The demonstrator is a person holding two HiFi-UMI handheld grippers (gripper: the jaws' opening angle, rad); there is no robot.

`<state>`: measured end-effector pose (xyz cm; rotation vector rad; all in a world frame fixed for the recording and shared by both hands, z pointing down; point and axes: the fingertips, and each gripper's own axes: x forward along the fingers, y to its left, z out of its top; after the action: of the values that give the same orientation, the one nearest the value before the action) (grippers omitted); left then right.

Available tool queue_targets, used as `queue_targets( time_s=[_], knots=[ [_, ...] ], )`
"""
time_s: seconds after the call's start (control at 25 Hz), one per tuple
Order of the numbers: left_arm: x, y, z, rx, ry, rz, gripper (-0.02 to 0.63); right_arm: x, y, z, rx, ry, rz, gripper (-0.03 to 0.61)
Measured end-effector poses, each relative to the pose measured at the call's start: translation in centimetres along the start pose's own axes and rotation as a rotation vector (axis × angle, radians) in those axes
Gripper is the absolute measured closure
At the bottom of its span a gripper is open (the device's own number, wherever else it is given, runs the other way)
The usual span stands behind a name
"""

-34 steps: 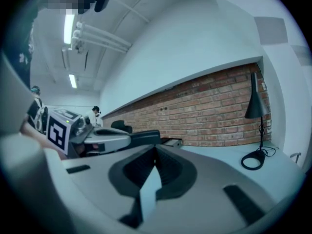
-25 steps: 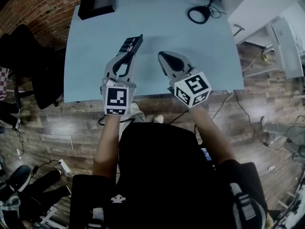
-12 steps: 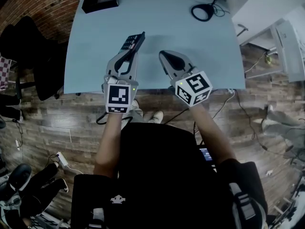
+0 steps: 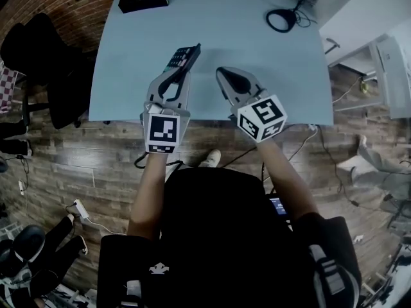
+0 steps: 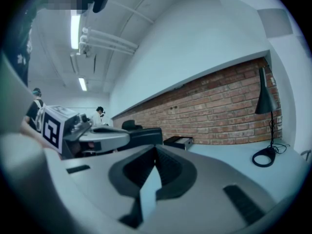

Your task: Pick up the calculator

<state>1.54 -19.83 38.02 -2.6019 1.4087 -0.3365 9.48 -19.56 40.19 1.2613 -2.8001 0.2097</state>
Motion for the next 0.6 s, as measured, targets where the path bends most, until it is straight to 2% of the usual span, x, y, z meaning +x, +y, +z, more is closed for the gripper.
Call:
queue_targets(
  time_s=[0.6],
  knots=[
    [-3.7, 4.4, 0.2, -0.012, -0.028, 0.049, 0.563, 3.0, 4.5, 0.8, -0.034, 0.011, 0.044, 0.574]
  ],
)
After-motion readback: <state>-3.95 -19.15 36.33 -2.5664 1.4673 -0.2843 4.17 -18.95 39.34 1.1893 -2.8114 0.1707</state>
